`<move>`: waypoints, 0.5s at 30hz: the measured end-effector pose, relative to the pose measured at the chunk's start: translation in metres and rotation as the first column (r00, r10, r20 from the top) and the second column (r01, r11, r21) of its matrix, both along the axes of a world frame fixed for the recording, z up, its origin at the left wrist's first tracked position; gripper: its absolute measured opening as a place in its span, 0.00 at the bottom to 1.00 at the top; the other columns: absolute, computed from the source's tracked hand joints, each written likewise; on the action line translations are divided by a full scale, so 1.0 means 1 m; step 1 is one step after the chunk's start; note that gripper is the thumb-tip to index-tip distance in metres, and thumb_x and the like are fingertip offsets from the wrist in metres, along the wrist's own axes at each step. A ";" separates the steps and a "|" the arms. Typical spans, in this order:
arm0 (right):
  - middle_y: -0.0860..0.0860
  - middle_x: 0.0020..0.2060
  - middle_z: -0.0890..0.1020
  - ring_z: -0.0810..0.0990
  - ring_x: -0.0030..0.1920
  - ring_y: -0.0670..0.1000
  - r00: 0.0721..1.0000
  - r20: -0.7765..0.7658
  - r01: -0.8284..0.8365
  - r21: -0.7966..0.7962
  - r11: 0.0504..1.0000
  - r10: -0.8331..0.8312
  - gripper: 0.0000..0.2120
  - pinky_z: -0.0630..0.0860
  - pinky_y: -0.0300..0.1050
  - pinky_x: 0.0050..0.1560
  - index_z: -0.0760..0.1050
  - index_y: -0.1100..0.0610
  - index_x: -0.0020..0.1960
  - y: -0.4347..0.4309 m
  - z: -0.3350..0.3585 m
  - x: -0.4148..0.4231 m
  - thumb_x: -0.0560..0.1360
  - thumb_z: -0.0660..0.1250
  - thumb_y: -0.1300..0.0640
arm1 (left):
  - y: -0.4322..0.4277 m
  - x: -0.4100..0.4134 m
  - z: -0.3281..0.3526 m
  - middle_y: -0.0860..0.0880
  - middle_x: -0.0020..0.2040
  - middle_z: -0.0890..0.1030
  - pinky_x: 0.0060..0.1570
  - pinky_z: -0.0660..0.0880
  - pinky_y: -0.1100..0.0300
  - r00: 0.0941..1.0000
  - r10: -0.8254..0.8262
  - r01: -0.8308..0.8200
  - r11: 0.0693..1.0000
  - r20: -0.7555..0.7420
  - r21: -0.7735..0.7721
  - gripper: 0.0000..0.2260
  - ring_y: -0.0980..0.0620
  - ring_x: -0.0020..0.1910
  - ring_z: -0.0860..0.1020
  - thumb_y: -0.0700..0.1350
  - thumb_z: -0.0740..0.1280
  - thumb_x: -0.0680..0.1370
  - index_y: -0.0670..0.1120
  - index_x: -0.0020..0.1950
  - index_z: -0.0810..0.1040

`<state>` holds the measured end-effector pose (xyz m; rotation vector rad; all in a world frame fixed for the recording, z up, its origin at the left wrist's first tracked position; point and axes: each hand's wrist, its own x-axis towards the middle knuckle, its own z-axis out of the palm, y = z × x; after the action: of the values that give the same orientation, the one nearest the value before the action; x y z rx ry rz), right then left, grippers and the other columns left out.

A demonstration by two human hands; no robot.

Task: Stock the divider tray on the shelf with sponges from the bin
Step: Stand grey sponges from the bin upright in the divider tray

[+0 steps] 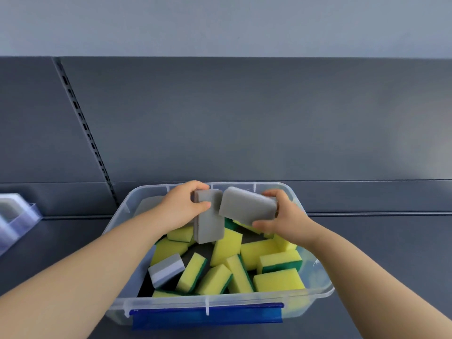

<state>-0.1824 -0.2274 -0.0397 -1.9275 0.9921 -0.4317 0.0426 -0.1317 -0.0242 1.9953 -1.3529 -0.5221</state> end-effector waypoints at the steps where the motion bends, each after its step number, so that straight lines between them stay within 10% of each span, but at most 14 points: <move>1: 0.49 0.52 0.74 0.78 0.47 0.48 0.994 -0.107 -0.034 -0.079 0.996 0.025 0.30 0.77 0.36 0.39 0.62 0.47 0.63 0.001 0.002 0.001 0.67 0.74 0.54 | 0.000 -0.001 0.000 0.54 0.55 0.78 0.53 0.74 0.57 1.000 -0.001 0.001 1.000 0.021 -0.008 0.18 0.56 0.52 0.76 0.46 0.71 0.73 0.55 0.61 0.73; 8: 0.47 0.42 0.74 0.74 0.44 0.51 0.816 -0.576 -0.277 -0.325 0.904 0.043 0.18 0.71 0.43 0.40 0.66 0.49 0.47 0.001 0.022 0.002 0.65 0.73 0.46 | 0.003 -0.027 0.007 0.56 0.54 0.77 0.50 0.71 0.64 0.987 -0.090 0.094 0.995 0.132 -0.025 0.17 0.57 0.51 0.75 0.45 0.70 0.74 0.56 0.61 0.74; 15: 0.47 0.45 0.77 0.77 0.45 0.51 0.920 -0.373 -0.246 -0.312 0.918 0.120 0.21 0.76 0.47 0.44 0.65 0.47 0.53 0.007 0.023 0.004 0.66 0.72 0.44 | 0.009 -0.053 0.005 0.60 0.55 0.72 0.50 0.68 0.71 0.975 -0.093 0.116 0.988 0.200 -0.105 0.19 0.60 0.52 0.72 0.46 0.71 0.72 0.61 0.58 0.71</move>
<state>-0.1786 -0.2207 -0.0166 -2.4642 0.9858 -0.1648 -0.0102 -0.1222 -0.0188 1.9268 -1.5770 -0.2928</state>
